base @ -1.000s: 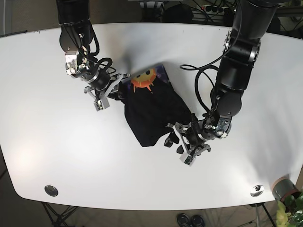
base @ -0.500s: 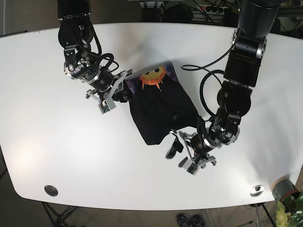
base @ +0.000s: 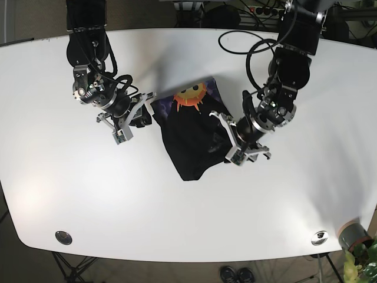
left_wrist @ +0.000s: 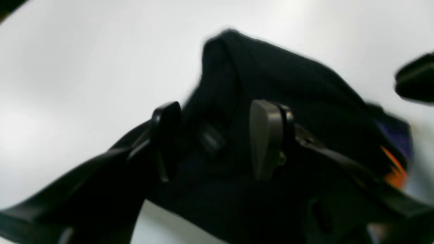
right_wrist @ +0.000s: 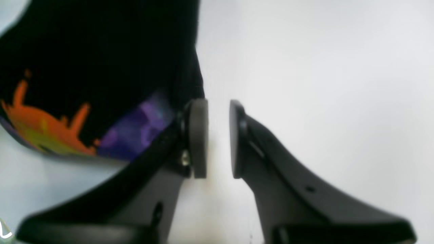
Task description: Fold the T-shirt properly
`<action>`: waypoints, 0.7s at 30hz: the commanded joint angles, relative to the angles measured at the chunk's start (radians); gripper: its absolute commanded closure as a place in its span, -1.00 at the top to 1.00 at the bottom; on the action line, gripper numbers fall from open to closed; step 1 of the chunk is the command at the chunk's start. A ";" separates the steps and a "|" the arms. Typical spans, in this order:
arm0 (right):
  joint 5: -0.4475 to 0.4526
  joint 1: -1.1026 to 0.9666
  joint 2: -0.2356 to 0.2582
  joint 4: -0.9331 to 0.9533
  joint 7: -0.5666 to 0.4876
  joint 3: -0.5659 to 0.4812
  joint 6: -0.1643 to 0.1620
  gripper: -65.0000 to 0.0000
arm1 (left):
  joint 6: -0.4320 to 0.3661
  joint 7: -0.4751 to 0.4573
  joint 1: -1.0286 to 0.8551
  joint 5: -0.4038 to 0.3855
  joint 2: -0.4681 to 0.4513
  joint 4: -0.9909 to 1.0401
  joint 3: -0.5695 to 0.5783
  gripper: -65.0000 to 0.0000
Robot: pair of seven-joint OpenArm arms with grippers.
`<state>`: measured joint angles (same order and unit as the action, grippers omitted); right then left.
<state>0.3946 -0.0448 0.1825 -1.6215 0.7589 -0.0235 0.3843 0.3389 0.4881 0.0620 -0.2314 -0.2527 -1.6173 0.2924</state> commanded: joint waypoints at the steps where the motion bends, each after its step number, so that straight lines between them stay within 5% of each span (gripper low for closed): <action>1: 0.013 0.018 0.001 0.000 -0.023 0.000 0.008 -0.71 | -0.001 -0.025 -0.027 -0.007 0.003 -0.093 0.000 -0.06; 11: 0.020 0.016 -0.015 -0.027 -0.023 -0.074 0.006 -0.71 | -0.004 -0.025 -0.228 -0.004 0.002 -0.260 -0.005 -0.08; 21: 0.014 0.016 -0.034 -0.029 -0.023 -0.072 0.006 -0.71 | -0.004 -0.032 -0.230 -0.007 0.002 0.007 -0.005 -0.08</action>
<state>0.3958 -0.0456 0.1444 -1.6299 0.7612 -0.0986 0.3859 0.3328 0.4683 -0.1741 -0.2314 -0.2474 -1.6547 0.2901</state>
